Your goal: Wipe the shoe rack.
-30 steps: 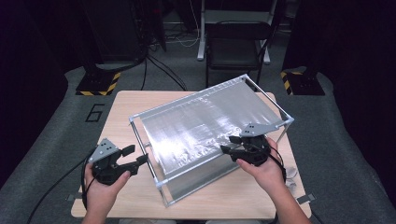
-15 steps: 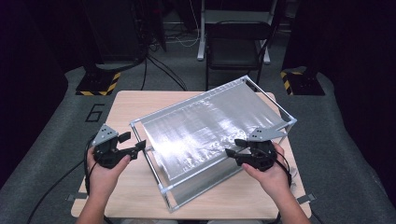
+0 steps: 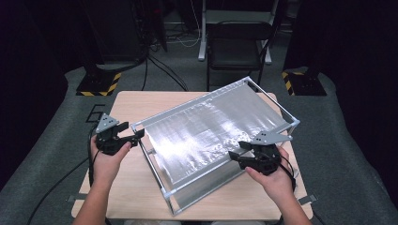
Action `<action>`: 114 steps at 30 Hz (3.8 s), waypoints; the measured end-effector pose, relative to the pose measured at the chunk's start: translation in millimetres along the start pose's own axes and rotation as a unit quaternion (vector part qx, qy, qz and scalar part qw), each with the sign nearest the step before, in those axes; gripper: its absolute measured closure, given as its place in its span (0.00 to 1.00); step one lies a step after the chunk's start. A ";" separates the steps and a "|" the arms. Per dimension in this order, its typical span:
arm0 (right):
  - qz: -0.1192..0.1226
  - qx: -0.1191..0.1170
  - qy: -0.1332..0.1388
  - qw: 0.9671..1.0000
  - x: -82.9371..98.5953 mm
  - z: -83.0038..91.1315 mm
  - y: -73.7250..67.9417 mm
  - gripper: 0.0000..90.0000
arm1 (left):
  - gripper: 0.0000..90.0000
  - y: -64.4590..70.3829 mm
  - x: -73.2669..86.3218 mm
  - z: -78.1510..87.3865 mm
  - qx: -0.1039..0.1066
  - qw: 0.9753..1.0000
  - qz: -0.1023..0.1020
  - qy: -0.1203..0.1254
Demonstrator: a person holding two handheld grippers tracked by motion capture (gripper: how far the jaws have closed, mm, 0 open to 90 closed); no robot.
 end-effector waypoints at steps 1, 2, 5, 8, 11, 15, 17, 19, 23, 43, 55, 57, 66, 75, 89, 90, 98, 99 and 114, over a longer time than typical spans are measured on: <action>0.003 0.001 0.002 1.000 0.1 0.0 0.1 0.50 | 0.31 -0.9 0.0 -0.7 0.002 1.000 0.000 -0.001; 0.001 0.002 0.002 1.000 0.4 0.2 0.0 0.50 | 0.31 -1.6 -0.3 -2.2 0.002 1.000 0.001 0.000; -0.001 0.006 0.004 1.000 0.9 2.8 -2.0 0.48 | 0.33 -1.4 -0.5 -5.8 0.011 1.000 -0.010 -0.003; 0.000 0.004 0.004 1.000 1.8 8.9 -5.6 0.47 | 0.36 0.7 0.4 -8.8 0.020 1.000 -0.015 -0.008; -0.008 0.001 0.005 1.000 5.7 15.8 -9.4 0.47 | 0.39 1.4 1.1 -8.8 0.024 1.000 -0.018 -0.007; -0.014 -0.004 0.006 1.000 9.8 16.0 -10.0 0.45 | 0.40 0.8 1.6 -7.7 0.027 1.000 -0.013 -0.006; -0.018 -0.005 0.006 1.000 9.2 15.9 -9.8 0.44 | 0.40 1.3 2.1 -6.5 0.027 1.000 -0.009 -0.007; -0.016 -0.002 0.010 1.000 8.8 14.6 -8.4 0.42 | 0.40 1.5 2.9 -5.0 0.028 1.000 -0.009 -0.006; -0.026 0.002 0.016 1.000 7.5 12.7 -5.5 0.38 | 0.40 1.9 4.5 -1.1 0.030 1.000 -0.004 -0.005; -0.010 0.050 0.008 0.999 -12.0 -18.0 17.0 0.22 | 0.40 2.4 22.5 43.9 0.042 0.999 0.013 -0.007; -0.026 0.073 0.009 0.997 -21.1 -22.6 37.1 0.26 | 0.46 19.6 28.9 68.0 0.077 0.997 -0.010 -0.015; -0.035 0.070 0.012 0.997 -19.9 -19.5 34.8 0.28 | 0.48 20.6 28.5 68.2 0.077 0.997 -0.013 -0.013; -0.054 0.032 0.004 0.998 -5.0 -12.0 15.2 0.30 | 0.58 24.2 27.6 63.9 0.077 0.997 -0.023 -0.018; -0.057 0.031 -0.002 0.998 -2.9 -12.4 9.6 0.29 | 0.59 29.8 30.0 64.5 0.078 0.996 -0.025 -0.019; -0.055 0.036 0.000 0.998 -20.4 -35.4 28.3 0.26 | 0.59 41.1 39.3 78.5 0.088 0.995 -0.036 -0.021; -0.052 0.038 -0.002 0.998 -21.5 -36.7 29.6 0.26 | 0.60 41.9 39.6 79.5 0.088 0.995 -0.035 -0.019; -0.048 0.036 0.000 0.998 -28.9 -47.7 38.3 0.27 | 0.63 47.0 44.6 90.6 0.109 0.993 -0.037 -0.027; -0.048 0.036 0.000 0.998 -29.7 -49.0 38.9 0.27 | 0.63 47.2 45.0 91.4 0.110 0.993 -0.040 -0.026; -0.026 0.023 -0.004 0.999 -23.0 -39.3 23.8 0.29 | 0.50 43.2 35.3 89.2 0.109 0.993 -0.028 -0.018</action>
Point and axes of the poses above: each handheld gripper's, and its own axes: z roughly backward along the jaws, x roughly out of its underside, y roughly to its right, the point moved 5 cm from there along -z, roughly forward along the jaws, and after that the axes turned 14 degrees about -x, right-handed, at the moved point
